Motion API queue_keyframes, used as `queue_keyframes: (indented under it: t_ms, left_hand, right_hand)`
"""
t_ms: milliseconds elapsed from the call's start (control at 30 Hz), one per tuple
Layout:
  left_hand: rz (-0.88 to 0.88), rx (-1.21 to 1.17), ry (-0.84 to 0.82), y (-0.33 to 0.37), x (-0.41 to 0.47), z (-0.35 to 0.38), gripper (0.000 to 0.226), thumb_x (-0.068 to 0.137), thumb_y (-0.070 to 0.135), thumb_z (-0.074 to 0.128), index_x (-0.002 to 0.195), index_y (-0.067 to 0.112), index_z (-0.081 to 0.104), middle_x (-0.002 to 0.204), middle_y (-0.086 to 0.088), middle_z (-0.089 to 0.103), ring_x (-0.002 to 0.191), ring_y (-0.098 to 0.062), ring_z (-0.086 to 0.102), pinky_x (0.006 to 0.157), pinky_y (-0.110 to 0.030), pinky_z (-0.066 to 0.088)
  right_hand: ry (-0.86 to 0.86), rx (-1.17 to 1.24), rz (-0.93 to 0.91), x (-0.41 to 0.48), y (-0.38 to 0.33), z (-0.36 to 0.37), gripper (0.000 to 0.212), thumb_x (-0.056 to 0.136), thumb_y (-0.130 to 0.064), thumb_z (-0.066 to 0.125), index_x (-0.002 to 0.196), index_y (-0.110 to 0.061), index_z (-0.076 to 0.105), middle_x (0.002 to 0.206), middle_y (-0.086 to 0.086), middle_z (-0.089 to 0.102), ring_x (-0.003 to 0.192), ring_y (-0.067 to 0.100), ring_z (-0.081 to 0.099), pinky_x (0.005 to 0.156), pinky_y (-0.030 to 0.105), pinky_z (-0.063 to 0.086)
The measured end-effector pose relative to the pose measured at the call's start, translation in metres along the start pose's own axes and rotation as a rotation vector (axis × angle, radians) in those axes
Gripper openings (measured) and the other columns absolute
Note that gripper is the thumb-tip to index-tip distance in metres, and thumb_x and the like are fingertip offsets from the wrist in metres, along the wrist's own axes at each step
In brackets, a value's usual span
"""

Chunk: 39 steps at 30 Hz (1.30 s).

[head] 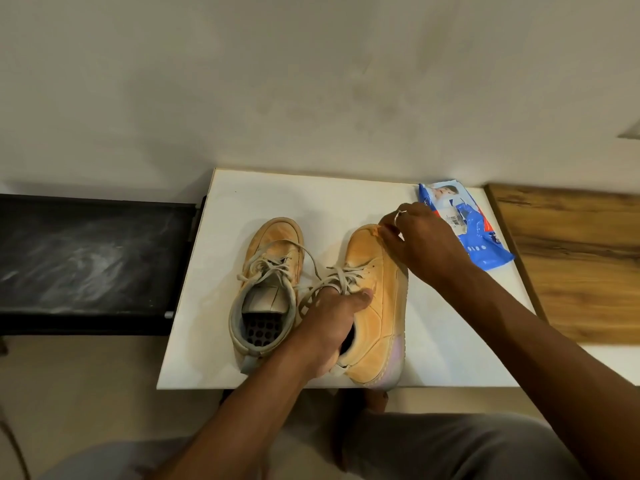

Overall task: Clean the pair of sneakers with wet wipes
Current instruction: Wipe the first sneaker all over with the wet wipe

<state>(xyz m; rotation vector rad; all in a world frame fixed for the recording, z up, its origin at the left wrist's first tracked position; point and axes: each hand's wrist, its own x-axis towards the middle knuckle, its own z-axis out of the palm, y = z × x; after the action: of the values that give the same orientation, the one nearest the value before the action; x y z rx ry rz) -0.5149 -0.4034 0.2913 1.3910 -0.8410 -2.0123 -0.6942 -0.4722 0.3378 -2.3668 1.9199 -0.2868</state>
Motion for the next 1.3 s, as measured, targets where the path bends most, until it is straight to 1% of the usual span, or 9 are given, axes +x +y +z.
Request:
queue_keyframes:
  t_ms: [200, 367, 533, 667, 833, 967, 1067, 1167, 1300]
  left_hand:
    - [0.023, 0.009, 0.031, -0.004, 0.003, 0.001, 0.055, 0.069, 0.052, 0.068, 0.117, 0.024, 0.065, 0.114, 0.002, 0.069, 0.11, -0.024, 0.061, 0.099, -0.047, 0.047]
    - [0.026, 0.01, 0.016, -0.002, 0.003, 0.003, 0.054, 0.071, 0.053, 0.067, 0.116, 0.024, 0.065, 0.114, 0.002, 0.069, 0.11, -0.023, 0.062, 0.098, -0.046, 0.048]
    - [0.01, -0.003, 0.035, -0.003, 0.004, 0.001, 0.052, 0.073, 0.051, 0.067, 0.116, 0.02, 0.065, 0.11, -0.001, 0.071, 0.106, -0.024, 0.065, 0.096, -0.047, 0.05]
    - [0.019, -0.02, 0.018, -0.004, 0.004, -0.002, 0.054, 0.075, 0.051, 0.064, 0.117, 0.016, 0.065, 0.11, -0.004, 0.071, 0.106, -0.025, 0.066, 0.096, -0.049, 0.05]
    - [0.018, -0.046, -0.048, 0.001, 0.001, -0.002, 0.079, 0.07, 0.079, 0.056, 0.127, 0.024, 0.06, 0.123, 0.0, 0.066, 0.116, -0.022, 0.061, 0.102, -0.048, 0.045]
    - [-0.006, -0.071, -0.095, 0.006, -0.002, -0.003, 0.075, 0.077, 0.08, 0.037, 0.128, 0.03, 0.059, 0.123, -0.001, 0.067, 0.117, -0.021, 0.061, 0.104, -0.048, 0.043]
    - [0.005, -0.078, -0.076, 0.006, -0.002, -0.004, 0.063, 0.092, 0.067, 0.03, 0.123, 0.024, 0.063, 0.115, -0.004, 0.07, 0.111, -0.021, 0.065, 0.101, -0.047, 0.047]
    - [0.009, -0.064, -0.075, 0.007, -0.004, -0.005, 0.059, 0.096, 0.061, 0.027, 0.12, 0.022, 0.065, 0.111, -0.005, 0.072, 0.107, -0.022, 0.066, 0.098, -0.046, 0.049]
    - [0.004, -0.044, -0.045, 0.004, -0.001, -0.002, 0.064, 0.089, 0.07, 0.034, 0.124, 0.024, 0.062, 0.118, -0.003, 0.069, 0.112, -0.022, 0.063, 0.102, -0.048, 0.045]
  right_hand:
    - [-0.073, 0.046, 0.003, 0.006, 0.001, -0.008, 0.033, 0.1, -0.032, 0.049, 0.118, -0.011, 0.066, 0.106, 0.006, 0.066, 0.088, 0.01, 0.053, 0.081, 0.026, 0.05]
    - [-0.107, 0.057, -0.022, -0.028, -0.003, -0.009, 0.033, 0.098, -0.035, 0.049, 0.105, -0.008, 0.068, 0.093, 0.005, 0.063, 0.082, 0.013, 0.056, 0.074, 0.033, 0.055]
    - [-0.099, 0.137, 0.004, -0.057, -0.014, -0.009, 0.033, 0.095, -0.037, 0.051, 0.099, -0.009, 0.069, 0.088, 0.003, 0.062, 0.077, 0.013, 0.056, 0.07, 0.034, 0.055]
    - [-0.179, 0.243, 0.066, -0.083, -0.026, -0.01, 0.03, 0.092, -0.04, 0.057, 0.094, -0.012, 0.069, 0.085, -0.001, 0.063, 0.076, 0.014, 0.058, 0.07, 0.034, 0.054]
    - [-0.189, 0.32, 0.144, -0.097, -0.028, -0.01, 0.027, 0.09, -0.042, 0.06, 0.098, -0.018, 0.071, 0.086, -0.008, 0.064, 0.076, 0.01, 0.059, 0.071, 0.029, 0.055]
    - [-0.026, 0.35, 0.184, -0.077, -0.028, -0.008, 0.029, 0.091, -0.045, 0.058, 0.093, -0.018, 0.069, 0.083, -0.007, 0.064, 0.074, 0.012, 0.059, 0.067, 0.037, 0.056]
    - [-0.065, 0.428, 0.178, -0.069, -0.04, -0.001, 0.028, 0.091, -0.042, 0.058, 0.089, -0.016, 0.069, 0.081, -0.001, 0.067, 0.073, 0.015, 0.061, 0.067, 0.042, 0.055]
    - [-0.126, 0.486, 0.107, -0.076, -0.049, -0.002, 0.024, 0.088, -0.04, 0.063, 0.087, -0.017, 0.07, 0.079, -0.003, 0.066, 0.072, 0.015, 0.061, 0.066, 0.039, 0.055]
    - [-0.063, 0.313, 0.174, -0.065, -0.036, -0.003, 0.026, 0.088, -0.042, 0.06, 0.091, -0.018, 0.069, 0.082, -0.003, 0.061, 0.073, 0.013, 0.056, 0.067, 0.038, 0.054]
